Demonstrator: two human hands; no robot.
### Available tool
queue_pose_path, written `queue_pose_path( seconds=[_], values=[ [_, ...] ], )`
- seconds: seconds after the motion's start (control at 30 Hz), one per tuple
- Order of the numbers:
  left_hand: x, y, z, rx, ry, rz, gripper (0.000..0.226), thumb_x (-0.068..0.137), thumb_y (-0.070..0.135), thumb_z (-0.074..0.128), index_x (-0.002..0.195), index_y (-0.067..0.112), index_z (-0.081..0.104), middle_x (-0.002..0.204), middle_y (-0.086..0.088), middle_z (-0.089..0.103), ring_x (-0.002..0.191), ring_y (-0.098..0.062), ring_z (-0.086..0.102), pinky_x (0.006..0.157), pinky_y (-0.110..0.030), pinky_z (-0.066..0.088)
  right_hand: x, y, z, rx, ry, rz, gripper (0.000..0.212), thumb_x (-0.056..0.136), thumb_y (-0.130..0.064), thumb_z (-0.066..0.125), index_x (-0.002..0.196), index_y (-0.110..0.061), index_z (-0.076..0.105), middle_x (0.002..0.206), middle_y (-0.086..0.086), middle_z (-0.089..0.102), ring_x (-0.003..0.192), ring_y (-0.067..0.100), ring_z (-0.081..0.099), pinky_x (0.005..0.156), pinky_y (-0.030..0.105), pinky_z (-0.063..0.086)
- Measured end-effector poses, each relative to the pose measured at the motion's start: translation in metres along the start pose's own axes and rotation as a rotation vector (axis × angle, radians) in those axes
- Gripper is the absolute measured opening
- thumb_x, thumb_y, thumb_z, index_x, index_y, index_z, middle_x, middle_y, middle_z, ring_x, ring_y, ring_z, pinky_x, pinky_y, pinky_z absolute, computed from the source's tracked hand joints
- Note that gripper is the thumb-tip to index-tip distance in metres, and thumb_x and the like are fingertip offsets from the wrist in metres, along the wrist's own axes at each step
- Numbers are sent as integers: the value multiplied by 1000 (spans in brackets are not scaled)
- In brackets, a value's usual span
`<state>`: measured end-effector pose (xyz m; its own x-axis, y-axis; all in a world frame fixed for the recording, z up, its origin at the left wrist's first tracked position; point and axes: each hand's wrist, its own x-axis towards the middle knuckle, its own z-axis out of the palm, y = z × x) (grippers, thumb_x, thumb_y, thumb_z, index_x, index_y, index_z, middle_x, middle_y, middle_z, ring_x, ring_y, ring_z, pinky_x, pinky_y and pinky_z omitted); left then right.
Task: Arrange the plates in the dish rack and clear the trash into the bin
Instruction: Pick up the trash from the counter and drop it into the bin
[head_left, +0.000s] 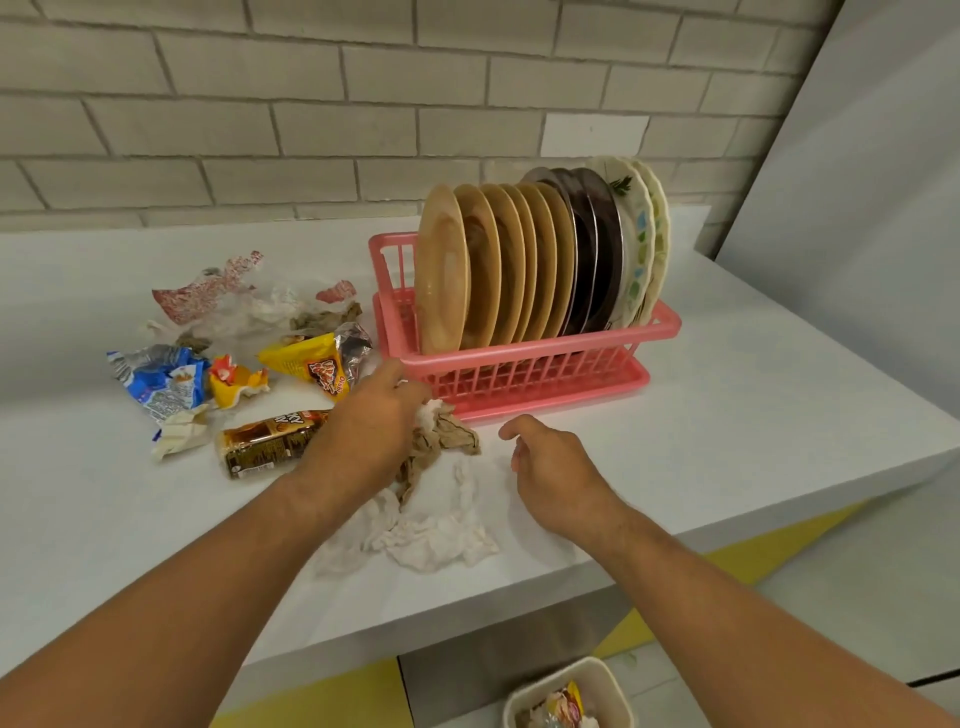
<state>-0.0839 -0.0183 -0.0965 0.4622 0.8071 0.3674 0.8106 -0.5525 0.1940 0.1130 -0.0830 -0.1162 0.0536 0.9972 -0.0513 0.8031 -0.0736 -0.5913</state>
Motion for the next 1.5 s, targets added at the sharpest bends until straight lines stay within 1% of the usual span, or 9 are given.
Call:
queue_pose_path(
  seconds=[0.2,0.33,0.47,0.6,0.77,0.9,1.07,1.23,1.5],
  values=[
    [-2,13,-27,-341,68,-160,24,90,26,31,82,20,52,83,6,40,80,-9,38,68,-23,29,2,-16,8,-1,-41,-3,27,99,-28,34,105,-16,56,102,6,65,89,25,59,81,41,51],
    [-6,20,-30,-300,74,-246,20,99,36,39,83,27,47,77,12,36,75,-10,38,62,-25,27,3,-20,12,-107,-164,9,46,91,-54,50,124,-23,51,114,2,60,103,25,57,82,34,47],
    [-12,17,-24,-253,25,-336,24,100,37,36,92,18,48,68,5,49,63,-15,47,52,-30,31,7,-17,20,-277,-241,-33,39,98,-38,43,132,-19,45,123,12,58,107,32,56,85,36,48],
    [-17,15,-21,-314,-48,-339,32,101,22,38,129,27,52,93,-11,67,72,-23,60,62,-29,47,11,-16,11,-248,-250,-5,24,102,-25,34,119,-10,43,113,17,58,95,32,56,76,36,44],
    [-22,22,-20,-340,-268,-294,34,84,47,64,112,28,61,106,11,55,95,-9,53,76,-25,43,17,-9,-9,-134,-149,-23,28,90,-2,43,112,-15,55,113,12,57,88,25,54,74,29,45],
    [-24,27,-14,-203,-283,-227,17,89,24,63,105,26,68,110,5,60,99,-12,55,81,-23,45,13,-6,-19,59,-64,24,33,94,-1,36,100,-14,66,104,5,58,82,16,54,65,20,41],
    [-27,26,-18,-227,-242,-328,29,94,13,52,119,24,58,95,-6,66,78,-19,62,53,-28,50,12,-6,-22,314,38,99,37,94,-3,30,88,-15,65,73,-4,54,55,9,45,41,15,32],
    [-34,27,-13,-241,-231,-260,33,97,44,40,102,22,63,87,1,63,79,-15,57,64,-29,43,19,-9,-23,485,72,140,34,97,-16,36,80,-22,64,68,-13,48,63,3,42,61,23,35],
    [-41,33,-8,-146,-291,-281,19,92,43,51,104,30,60,101,4,64,88,-16,57,71,-31,48,21,-19,-71,571,178,141,22,100,-11,44,98,-15,65,78,8,63,59,16,53,58,31,46]
  ],
)
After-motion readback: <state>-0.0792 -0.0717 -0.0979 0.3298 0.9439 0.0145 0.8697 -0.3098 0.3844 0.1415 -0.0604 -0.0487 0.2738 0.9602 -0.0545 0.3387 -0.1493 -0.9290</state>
